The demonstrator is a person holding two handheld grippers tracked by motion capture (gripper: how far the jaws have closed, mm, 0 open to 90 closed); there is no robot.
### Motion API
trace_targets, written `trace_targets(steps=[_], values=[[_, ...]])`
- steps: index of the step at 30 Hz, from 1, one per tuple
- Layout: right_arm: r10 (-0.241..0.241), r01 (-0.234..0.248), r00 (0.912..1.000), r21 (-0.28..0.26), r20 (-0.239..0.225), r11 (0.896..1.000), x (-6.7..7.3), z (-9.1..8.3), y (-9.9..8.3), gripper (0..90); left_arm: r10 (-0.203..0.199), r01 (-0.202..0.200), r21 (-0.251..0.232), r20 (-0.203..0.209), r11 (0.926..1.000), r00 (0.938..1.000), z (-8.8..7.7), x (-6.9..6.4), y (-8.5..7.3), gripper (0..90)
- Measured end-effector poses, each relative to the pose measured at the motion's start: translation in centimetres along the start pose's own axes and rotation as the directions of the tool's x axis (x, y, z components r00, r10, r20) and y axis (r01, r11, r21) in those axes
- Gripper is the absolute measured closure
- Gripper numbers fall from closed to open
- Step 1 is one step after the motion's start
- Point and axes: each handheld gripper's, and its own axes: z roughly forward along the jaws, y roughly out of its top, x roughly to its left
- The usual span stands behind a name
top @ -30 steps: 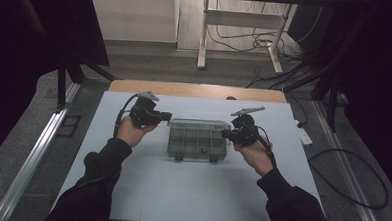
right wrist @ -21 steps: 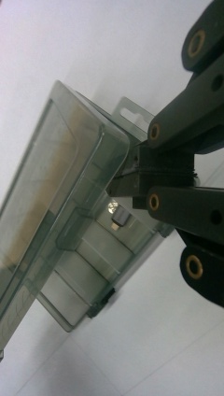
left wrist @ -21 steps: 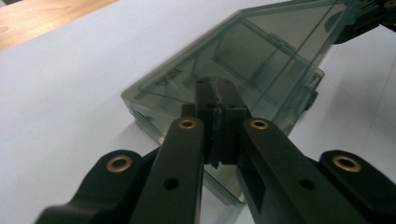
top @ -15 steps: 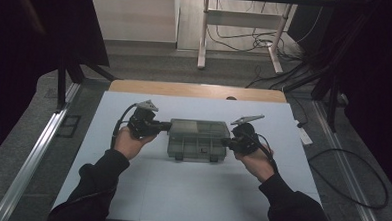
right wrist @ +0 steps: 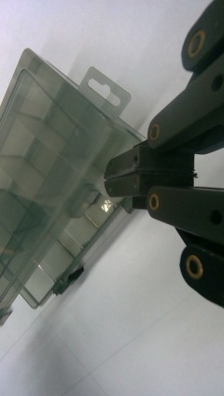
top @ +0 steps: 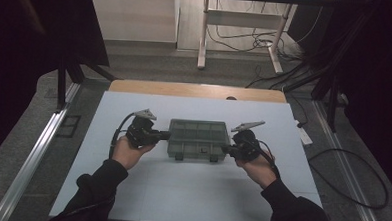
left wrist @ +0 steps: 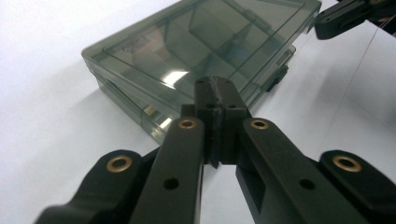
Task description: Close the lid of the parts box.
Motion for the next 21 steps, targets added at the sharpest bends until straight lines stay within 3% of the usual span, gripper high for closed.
trace_targets(steps=[8,13,21], values=[[-0.014,0.014,0.9999,-0.025,0.001,1.000,0.3,-0.5,0.2,89.0,-0.002,0.003,0.040,-0.008,0.9992,1.0000,0.9,-0.3,-0.7,88.8],[-0.025,0.026,0.9987,-0.039,0.046,0.999,-0.8,0.5,0.3,89.0,-0.003,0.004,0.053,-0.031,0.9986,0.9995,1.5,-0.3,-1.1,88.7],[-0.004,0.005,0.9990,-0.017,0.044,1.000,-1.8,1.7,-0.2,89.1,0.011,-0.006,0.087,-0.058,0.9962,0.9983,2.6,-0.4,-1.6,88.7]])
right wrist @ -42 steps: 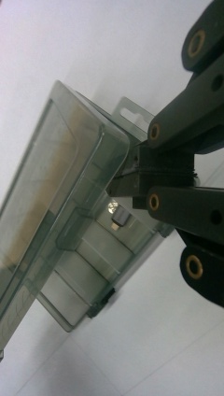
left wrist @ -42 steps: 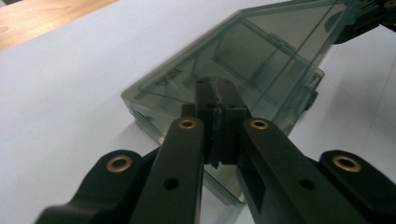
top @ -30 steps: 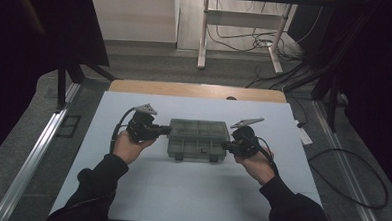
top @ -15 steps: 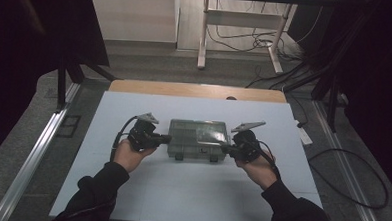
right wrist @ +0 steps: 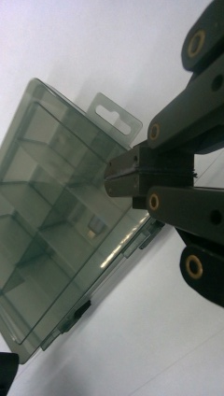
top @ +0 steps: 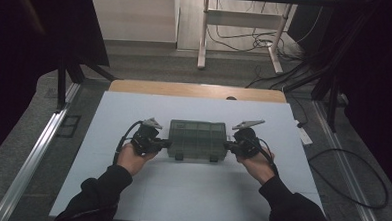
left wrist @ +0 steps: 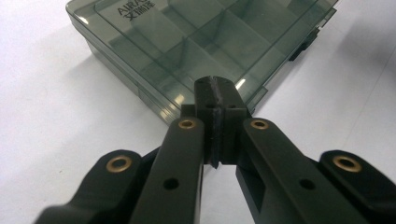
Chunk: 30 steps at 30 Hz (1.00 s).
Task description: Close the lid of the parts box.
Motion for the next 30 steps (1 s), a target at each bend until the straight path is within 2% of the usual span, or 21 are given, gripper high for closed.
trace_targets(steps=[4,9,10,11,12,14,20,25,30], values=[[-0.022,0.022,0.9997,0.010,-0.007,1.000,0.41,0.51,-0.03,89.1,0.002,-0.002,-0.003,0.000,1.0000,1.0000,0.32,-0.06,-0.08,88.7],[-0.023,0.023,0.9997,0.009,-0.008,1.000,0.42,0.64,-0.05,89.2,0.008,-0.009,-0.010,-0.004,0.9999,1.0000,0.42,-0.12,-0.16,88.7],[-0.024,0.024,0.9997,0.010,-0.007,1.000,0.43,0.67,-0.06,89.2,0.021,-0.021,0.021,-0.023,0.9996,0.9995,0.67,-0.20,-0.19,88.7],[-0.039,0.039,0.9992,0.044,0.011,0.998,0.48,0.96,-0.18,89.2,0.035,-0.035,0.017,-0.029,0.9992,0.9990,0.77,-0.27,-0.32,88.8],[-0.036,0.036,0.9993,0.030,0.006,0.999,0.53,0.96,-0.27,89.2,0.029,-0.029,0.018,-0.026,0.9994,0.9992,0.79,-0.27,-0.29,88.7],[-0.038,0.038,0.9993,0.037,0.007,0.999,0.56,0.93,-0.22,89.2,0.039,-0.039,0.024,-0.029,0.9990,0.9988,0.78,-0.30,-0.21,88.7],[-0.039,0.039,0.9992,0.038,0.007,0.999,0.64,0.86,-0.18,89.1,0.030,-0.030,0.022,-0.019,0.9993,0.9994,0.79,-0.31,-0.16,87.2],[-0.039,0.039,0.9992,0.030,0.011,0.999,0.77,0.60,-0.13,85.8,0.047,-0.047,0.021,-0.030,0.9987,0.9984,0.51,-0.66,0.06,80.7],[-0.033,0.033,0.9992,0.007,0.021,0.999,0.86,0.00,-0.11,72.2,0.046,-0.046,0.004,-0.035,0.9989,0.9983,-0.15,-0.79,0.14,67.2]])
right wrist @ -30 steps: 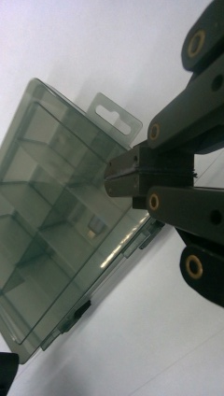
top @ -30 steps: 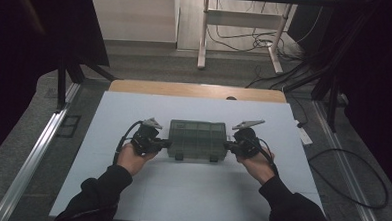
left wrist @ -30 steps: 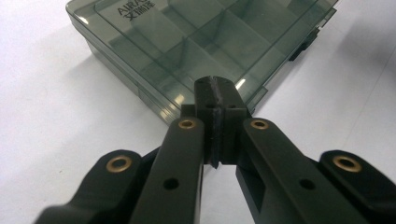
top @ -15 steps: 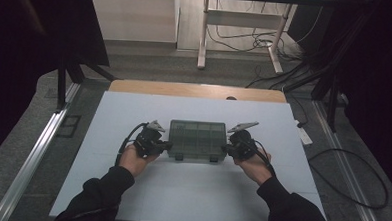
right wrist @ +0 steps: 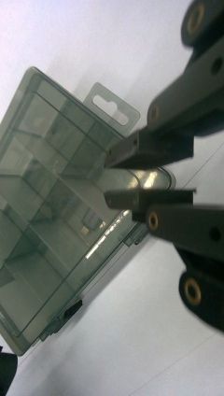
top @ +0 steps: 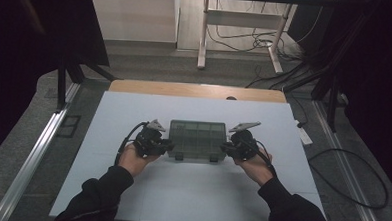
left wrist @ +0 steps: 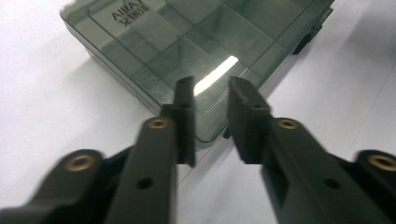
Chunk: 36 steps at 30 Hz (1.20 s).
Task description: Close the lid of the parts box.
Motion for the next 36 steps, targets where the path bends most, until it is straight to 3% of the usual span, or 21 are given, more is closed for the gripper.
trace_targets(steps=[9,11,13,15,20,28,36], values=[[-0.011,0.011,0.9999,-0.019,-0.010,1.000,0.4,-1.5,-0.2,43.1,-0.010,0.010,-0.026,0.001,0.9996,1.0000,-1.5,-0.2,-0.5,37.8],[-0.017,0.016,0.9998,-0.020,-0.013,1.000,0.5,-1.7,-0.2,40.9,-0.011,0.011,-0.035,-0.002,0.9993,0.9999,-1.8,-0.2,-0.6,34.7],[-0.025,0.024,0.9995,-0.034,-0.020,0.999,0.6,-2.4,-0.4,30.1,-0.024,0.025,-0.046,0.017,0.9986,0.9996,-2.3,-0.2,-0.9,22.3],[-0.023,0.023,0.9995,-0.035,-0.023,0.999,0.6,-2.5,-0.4,28.0,-0.029,0.030,-0.050,0.018,0.9983,0.9994,-2.6,-0.3,-1.0,15.6],[-0.028,0.027,0.9963,-0.016,-0.082,1.000,0.6,-3.7,-1.2,14.4,-0.039,0.041,-0.060,0.028,0.9974,0.9988,-3.9,-0.5,-1.7,7.8],[-0.003,-0.002,0.9931,-0.044,-0.117,0.999,0.4,-5.9,-2.8,5.6,-0.036,0.036,-0.092,-0.003,0.9951,0.9993,-6.2,-1.1,-3.5,1.7],[0.009,-0.015,0.9975,-0.085,-0.070,0.996,0.3,-8.2,-5.1,1.1,-0.049,0.046,-0.113,-0.029,0.9925,0.9983,-8.2,-1.7,-5.7,0.9]])
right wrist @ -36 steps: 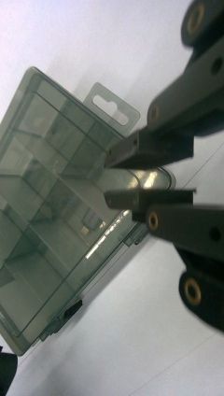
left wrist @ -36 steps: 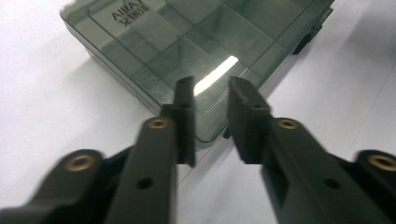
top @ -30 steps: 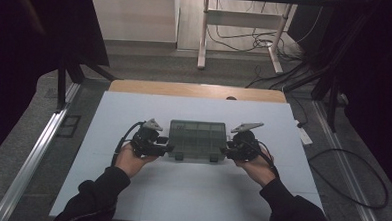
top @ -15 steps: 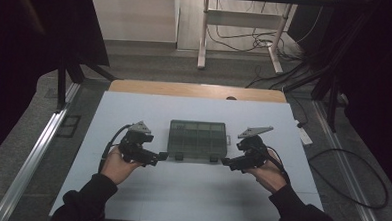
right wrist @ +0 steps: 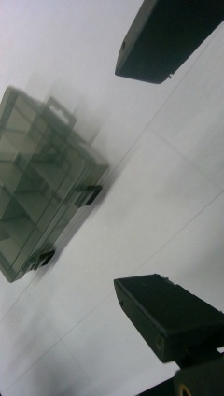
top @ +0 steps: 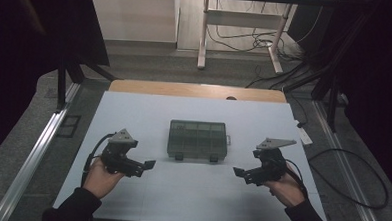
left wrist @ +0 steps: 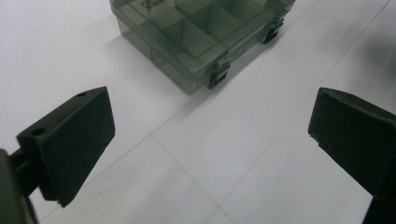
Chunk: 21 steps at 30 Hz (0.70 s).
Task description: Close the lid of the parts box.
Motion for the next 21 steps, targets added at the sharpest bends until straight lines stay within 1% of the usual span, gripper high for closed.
trace_targets(steps=[5,10,14,21], values=[[0.023,-0.023,0.9997,-0.019,0.010,1.000,-0.3,-1.4,-1.5,0.3,0.008,-0.008,-0.007,-0.031,0.9999,0.9995,-1.4,-0.4,-1.3,0.7],[0.038,-0.037,0.9988,-0.029,0.031,0.999,-0.5,-2.6,-2.8,0.0,-0.001,0.000,-0.020,-0.052,0.9998,0.9986,-2.7,-0.7,-2.4,0.3],[0.050,-0.048,0.9972,-0.035,0.055,0.998,-0.5,-3.6,-3.7,0.0,-0.030,0.027,-0.044,-0.067,0.9986,0.9973,-3.9,-0.8,-3.3,0.1],[0.081,-0.077,0.9920,-0.042,0.097,0.996,-0.5,-5.2,-5.1,0.0,-0.064,0.058,-0.055,-0.098,0.9968,0.9932,-5.4,-1.0,-4.8,0.0]])
